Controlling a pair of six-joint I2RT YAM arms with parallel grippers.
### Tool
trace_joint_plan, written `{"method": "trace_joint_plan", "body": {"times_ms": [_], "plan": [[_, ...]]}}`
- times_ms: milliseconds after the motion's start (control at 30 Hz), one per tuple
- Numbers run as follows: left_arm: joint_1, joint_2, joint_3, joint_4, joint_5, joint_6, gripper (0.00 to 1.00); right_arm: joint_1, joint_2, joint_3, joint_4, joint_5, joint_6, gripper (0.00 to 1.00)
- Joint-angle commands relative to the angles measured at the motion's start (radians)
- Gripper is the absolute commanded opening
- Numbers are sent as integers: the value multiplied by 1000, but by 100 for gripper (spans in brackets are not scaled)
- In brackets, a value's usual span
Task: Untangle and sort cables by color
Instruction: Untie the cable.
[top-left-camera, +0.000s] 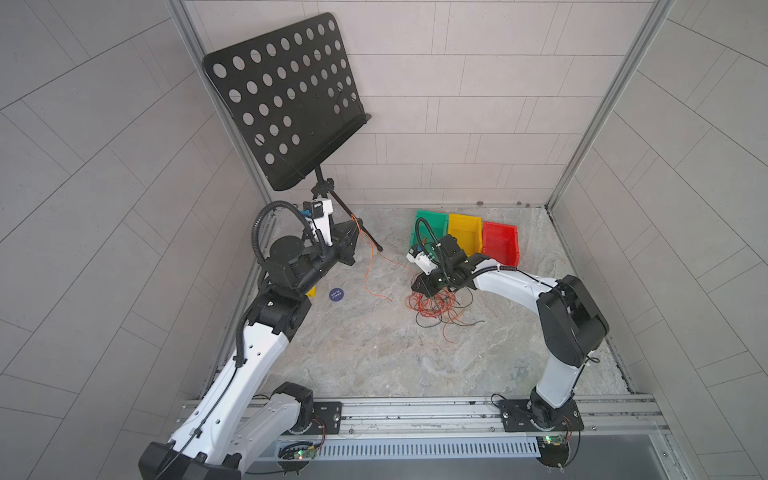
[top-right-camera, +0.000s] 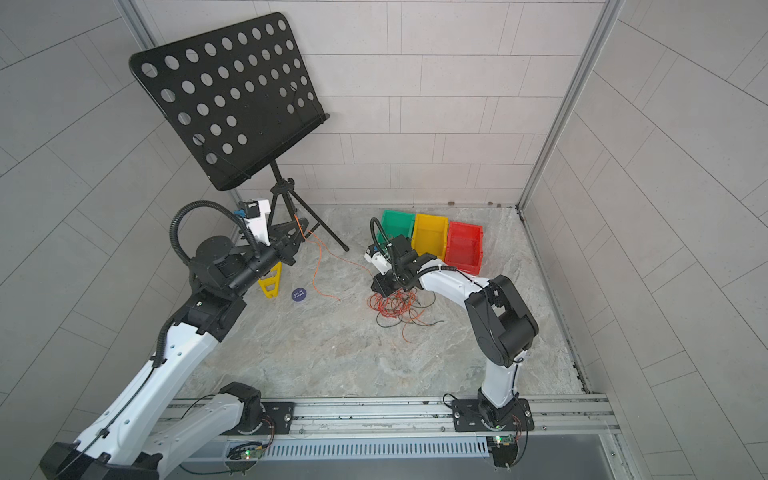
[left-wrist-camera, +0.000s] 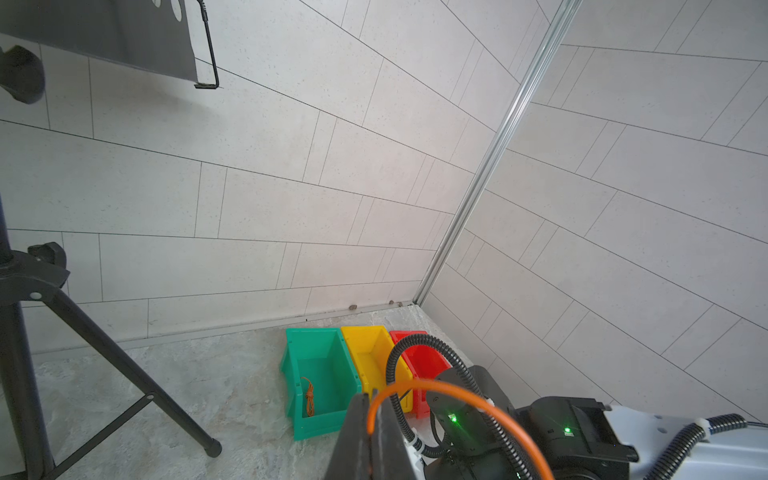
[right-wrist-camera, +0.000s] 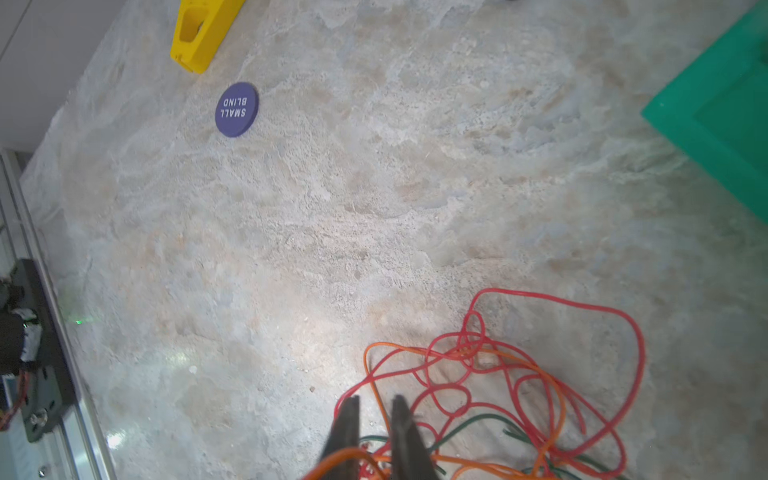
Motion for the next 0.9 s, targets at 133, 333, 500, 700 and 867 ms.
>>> {"method": "trace_joint_plan", "body": {"times_ms": [133, 333, 500, 700, 867], "plan": [[6, -25, -82, -1, -31, 27, 0, -20, -166, 2, -35, 59, -52, 0], [5, -12, -204, 19, -37, 21, 24, -55, -246, 16, -79, 66, -60, 0], [5, -6, -216, -74, -78, 36, 58, -72, -289, 33, -93, 93, -44, 0], [5, -14, -161, -239, -187, 74, 81, -76, -304, 40, -109, 101, -65, 0], [6, 17, -54, -445, -283, 147, 91, -84, -307, 39, -119, 100, -73, 0]]}}
